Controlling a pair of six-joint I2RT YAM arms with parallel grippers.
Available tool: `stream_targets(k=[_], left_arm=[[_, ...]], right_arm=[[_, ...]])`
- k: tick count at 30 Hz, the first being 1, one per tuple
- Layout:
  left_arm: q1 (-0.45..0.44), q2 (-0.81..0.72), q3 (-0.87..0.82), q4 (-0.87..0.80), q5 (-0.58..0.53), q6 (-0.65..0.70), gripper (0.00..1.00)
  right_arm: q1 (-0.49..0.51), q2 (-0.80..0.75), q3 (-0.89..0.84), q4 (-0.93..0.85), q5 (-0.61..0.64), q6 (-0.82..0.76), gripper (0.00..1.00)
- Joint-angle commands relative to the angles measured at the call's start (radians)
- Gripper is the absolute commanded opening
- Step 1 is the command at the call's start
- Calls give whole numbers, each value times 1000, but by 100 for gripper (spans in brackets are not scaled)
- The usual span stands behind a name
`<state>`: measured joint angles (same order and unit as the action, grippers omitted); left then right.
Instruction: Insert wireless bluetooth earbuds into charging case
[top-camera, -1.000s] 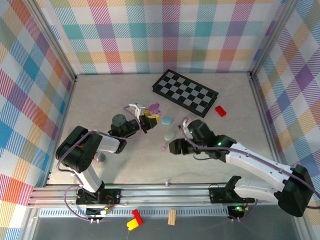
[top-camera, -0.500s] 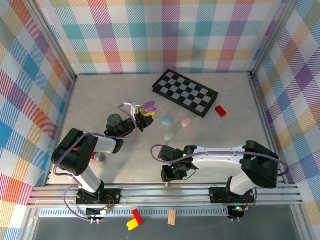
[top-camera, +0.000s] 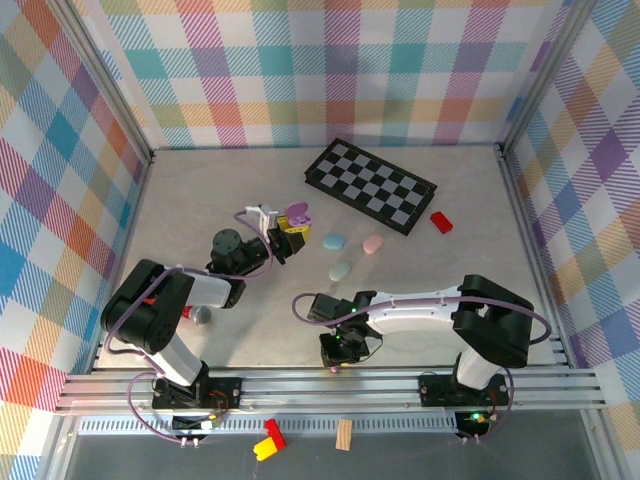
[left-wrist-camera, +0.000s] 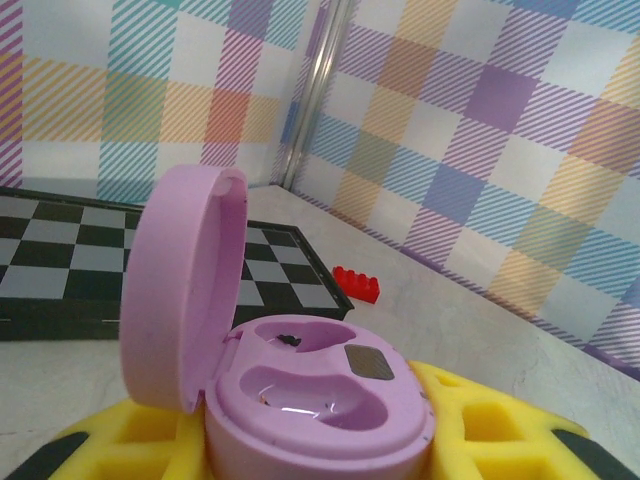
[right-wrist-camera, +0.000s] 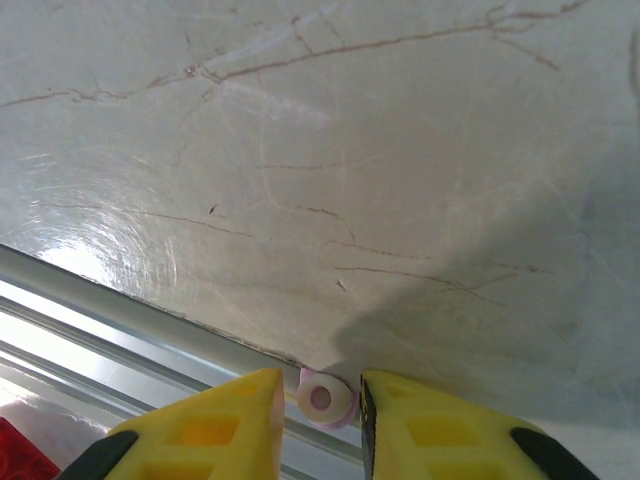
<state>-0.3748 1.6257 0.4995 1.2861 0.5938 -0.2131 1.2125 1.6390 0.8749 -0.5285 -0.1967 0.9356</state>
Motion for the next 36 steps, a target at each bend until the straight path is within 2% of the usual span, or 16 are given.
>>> stream_targets(k=[1, 7, 16, 21, 27, 32, 36], left_arm=[[14, -34, -9, 50, 23, -2, 29], [16, -38, -14, 50, 29, -2, 30], [26, -44, -20, 50, 32, 0, 29], [31, -43, -19, 51, 35, 1, 30], [31, -43, -24, 50, 47, -3, 30], [31, -38, -33, 49, 53, -3, 29], [31, -29, -32, 50, 55, -3, 29]], right_arm=[[12, 22, 24, -24, -25, 11, 23], [12, 16, 40, -47, 4, 6, 14], [-5, -94, 89, -140, 62, -33, 13], [-116, -126, 79, -153, 85, -118, 14], [-274, -70, 69, -113, 69, -255, 14], [-367, -28, 57, -60, 14, -314, 14], [-404, 9, 67, -69, 25, -348, 15]])
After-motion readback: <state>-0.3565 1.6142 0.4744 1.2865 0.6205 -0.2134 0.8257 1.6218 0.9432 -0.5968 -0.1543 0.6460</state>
